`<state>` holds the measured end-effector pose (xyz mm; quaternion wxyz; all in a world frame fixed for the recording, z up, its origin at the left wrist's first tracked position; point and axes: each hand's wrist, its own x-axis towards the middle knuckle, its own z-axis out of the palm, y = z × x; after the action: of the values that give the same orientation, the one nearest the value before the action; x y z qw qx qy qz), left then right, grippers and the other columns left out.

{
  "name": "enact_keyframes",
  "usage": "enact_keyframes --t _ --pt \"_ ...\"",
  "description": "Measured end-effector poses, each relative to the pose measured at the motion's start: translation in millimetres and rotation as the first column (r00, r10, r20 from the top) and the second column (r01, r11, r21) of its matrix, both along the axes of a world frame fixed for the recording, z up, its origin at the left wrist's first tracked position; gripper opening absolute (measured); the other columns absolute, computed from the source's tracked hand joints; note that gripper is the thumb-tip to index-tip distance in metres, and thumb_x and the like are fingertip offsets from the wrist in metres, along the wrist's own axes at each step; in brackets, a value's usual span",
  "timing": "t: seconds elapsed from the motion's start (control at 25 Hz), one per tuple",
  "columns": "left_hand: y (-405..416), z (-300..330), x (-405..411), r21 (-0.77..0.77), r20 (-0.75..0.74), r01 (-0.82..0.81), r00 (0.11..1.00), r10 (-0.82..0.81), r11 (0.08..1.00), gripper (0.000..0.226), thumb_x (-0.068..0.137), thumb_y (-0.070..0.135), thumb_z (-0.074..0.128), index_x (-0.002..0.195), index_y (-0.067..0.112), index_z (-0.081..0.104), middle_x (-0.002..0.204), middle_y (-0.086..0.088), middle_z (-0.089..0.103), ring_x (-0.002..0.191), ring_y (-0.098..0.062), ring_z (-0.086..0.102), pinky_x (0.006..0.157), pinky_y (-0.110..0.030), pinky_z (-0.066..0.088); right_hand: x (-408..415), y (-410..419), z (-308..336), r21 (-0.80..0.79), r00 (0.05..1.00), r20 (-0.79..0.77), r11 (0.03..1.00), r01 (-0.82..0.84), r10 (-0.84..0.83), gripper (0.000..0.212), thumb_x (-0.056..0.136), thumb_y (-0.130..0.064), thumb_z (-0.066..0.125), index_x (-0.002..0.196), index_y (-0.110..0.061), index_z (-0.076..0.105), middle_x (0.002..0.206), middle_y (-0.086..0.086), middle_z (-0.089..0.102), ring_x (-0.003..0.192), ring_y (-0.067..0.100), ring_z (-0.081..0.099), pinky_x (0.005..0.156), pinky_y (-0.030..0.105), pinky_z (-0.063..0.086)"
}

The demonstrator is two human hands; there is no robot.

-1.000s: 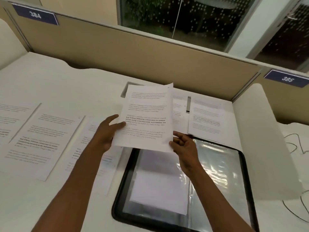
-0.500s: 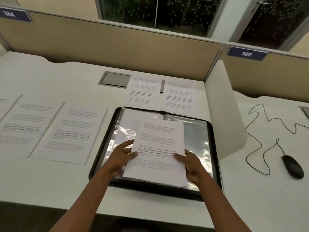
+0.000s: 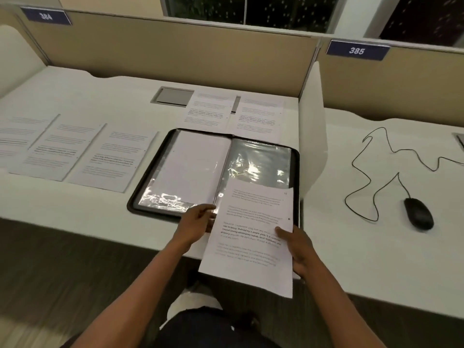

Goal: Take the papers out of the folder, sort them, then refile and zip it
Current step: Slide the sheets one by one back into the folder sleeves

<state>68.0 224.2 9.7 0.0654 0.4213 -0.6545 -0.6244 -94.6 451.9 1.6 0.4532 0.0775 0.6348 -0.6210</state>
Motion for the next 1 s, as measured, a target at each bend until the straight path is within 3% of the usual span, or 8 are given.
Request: enact_keyframes --t 0.08,0.2,0.36,0.44,0.52,0.76,0.84,1.0 --pt "-2 -5 -10 -0.257 0.046 0.075 0.997 -0.065 0.964 0.03 0.096 0.0 0.053 0.117 0.014 0.068 0.095 -0.001 0.076 0.083 -0.015 0.073 0.08 -0.03 0.061 8 21 -5 0.036 1.0 0.023 0.999 -0.009 0.008 0.033 0.095 -0.002 0.064 0.126 -0.012 0.064 0.111 0.012 0.075 0.1 0.036 0.072 0.089 0.055 0.057" --pt "-14 -15 -30 -0.627 0.159 0.288 0.957 -0.242 0.724 0.029 0.09 0.006 0.065 0.117 0.014 0.07 0.111 -0.002 0.072 0.1 -0.013 0.066 0.091 -0.015 0.05 20 42 -6 0.042 0.998 0.058 0.999 -0.001 -0.001 0.036 0.093 0.003 0.061 0.126 -0.012 0.064 0.112 0.014 0.075 0.102 0.038 0.071 0.092 0.057 0.055" --pt "-26 -17 -51 -0.575 0.371 0.644 0.754 -0.542 0.504 0.053 0.078 0.03 0.083 0.127 0.022 0.065 0.132 0.002 0.054 0.127 -0.014 0.043 0.107 -0.03 0.038 33 69 -6 0.013 0.993 0.116 1.0 0.024 -0.026 0.039 0.091 0.005 0.061 0.126 -0.011 0.063 0.115 0.018 0.073 0.106 0.044 0.068 0.095 0.061 0.052" --pt "-25 -15 -56 -0.591 0.459 0.716 0.677 -0.575 0.372 0.047 0.078 0.037 0.081 0.122 0.026 0.068 0.132 0.004 0.052 0.125 -0.013 0.043 0.103 -0.032 0.041 37 83 -8 -0.019 0.985 0.173 1.0 0.016 -0.012 0.046 0.088 0.003 0.065 0.132 -0.011 0.059 0.122 0.022 0.069 0.113 0.048 0.064 0.1 0.068 0.046" --pt "-25 -15 -57 -0.66 0.455 0.689 0.685 -0.57 0.301 0.032 0.082 0.036 0.076 0.113 0.028 0.072 0.129 0.005 0.055 0.121 -0.015 0.048 0.096 -0.034 0.045 36 95 -11 -0.088 0.973 0.229 0.996 -0.01 0.03 0.057 0.084 0.001 0.071 0.137 -0.012 0.054 0.131 0.025 0.063 0.12 0.052 0.058 0.105 0.071 0.038" --pt "-17 -21 -47 -0.703 0.409 0.649 0.703 -0.582 0.291 0.014 0.088 0.026 0.066 0.093 0.018 0.076 0.097 0.002 0.068 0.094 -0.019 0.061 0.077 -0.038 0.052 54 101 -14 -0.273 0.949 0.278 0.96 -0.068 0.146 0.063 0.086 -0.003 0.072 0.144 -0.004 0.047 0.142 0.032 0.05 0.13 0.056 0.046 0.111 0.073 0.028" --pt "-12 -20 -47 -0.702 0.378 0.605 0.763 -0.524 0.376 0.012 0.08 0.025 0.072 0.082 0.013 0.073 0.087 -0.002 0.069 0.086 -0.022 0.063 0.073 -0.038 0.053 60 96 -7 -0.272 0.953 0.239 0.955 -0.117 0.185 0.064 0.085 -0.005 0.074 0.143 -0.003 0.048 0.141 0.03 0.053 0.128 0.055 0.05 0.11 0.071 0.033" --pt "-22 -16 -52 -0.57 0.337 0.588 0.804 -0.49 0.574 0.012 0.067 0.027 0.085 0.069 0.025 0.074 0.075 0.008 0.07 0.077 -0.01 0.066 0.071 -0.029 0.055 66 88 5 -0.241 0.951 0.199 0.952 -0.188 0.238 0.062 0.082 -0.005 0.073 0.139 -0.002 0.05 0.135 0.029 0.059 0.12 0.051 0.058 0.097 0.058 0.052"
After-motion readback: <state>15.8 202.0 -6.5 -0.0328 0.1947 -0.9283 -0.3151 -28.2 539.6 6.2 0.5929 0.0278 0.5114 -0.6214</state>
